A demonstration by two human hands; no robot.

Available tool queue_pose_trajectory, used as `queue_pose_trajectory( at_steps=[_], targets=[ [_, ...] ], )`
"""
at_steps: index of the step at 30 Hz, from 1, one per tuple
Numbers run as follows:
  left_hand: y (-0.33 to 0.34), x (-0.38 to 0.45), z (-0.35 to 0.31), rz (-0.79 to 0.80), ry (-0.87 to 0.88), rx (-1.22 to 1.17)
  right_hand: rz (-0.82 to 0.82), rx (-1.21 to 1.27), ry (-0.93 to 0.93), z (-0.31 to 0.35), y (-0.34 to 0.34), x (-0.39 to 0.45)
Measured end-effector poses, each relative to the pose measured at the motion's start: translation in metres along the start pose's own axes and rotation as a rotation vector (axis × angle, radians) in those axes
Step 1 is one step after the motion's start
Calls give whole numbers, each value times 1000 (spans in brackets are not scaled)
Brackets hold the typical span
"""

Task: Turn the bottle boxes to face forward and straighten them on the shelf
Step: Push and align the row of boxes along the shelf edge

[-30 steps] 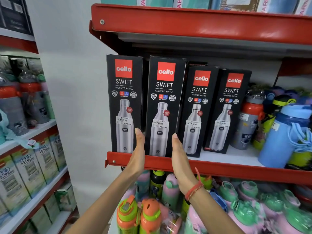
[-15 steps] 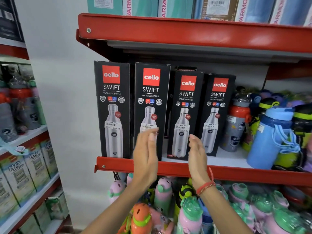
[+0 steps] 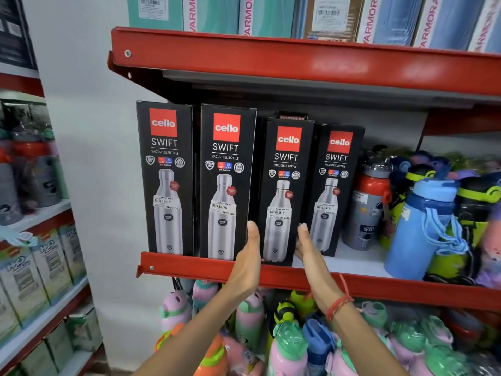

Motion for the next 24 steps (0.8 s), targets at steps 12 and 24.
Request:
queue_pose_trajectory(
  at_steps=[12, 24],
  targets=[
    [-17, -20, 1, -26, 72, 32, 97, -29, -61, -3, -9, -16],
    [49, -33, -42, -15, 268, -290, -201, 269, -102, -3, -76, 29]
  ],
)
Point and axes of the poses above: each hand's wrist, its own x-axis towards the middle knuckle, its own y-axis out of the palm, z = x × y, the point moved 4 cm from there along x, towards the middle knuckle, and after that the axes turned 13 degrees about -z, right-handed, at the moved point
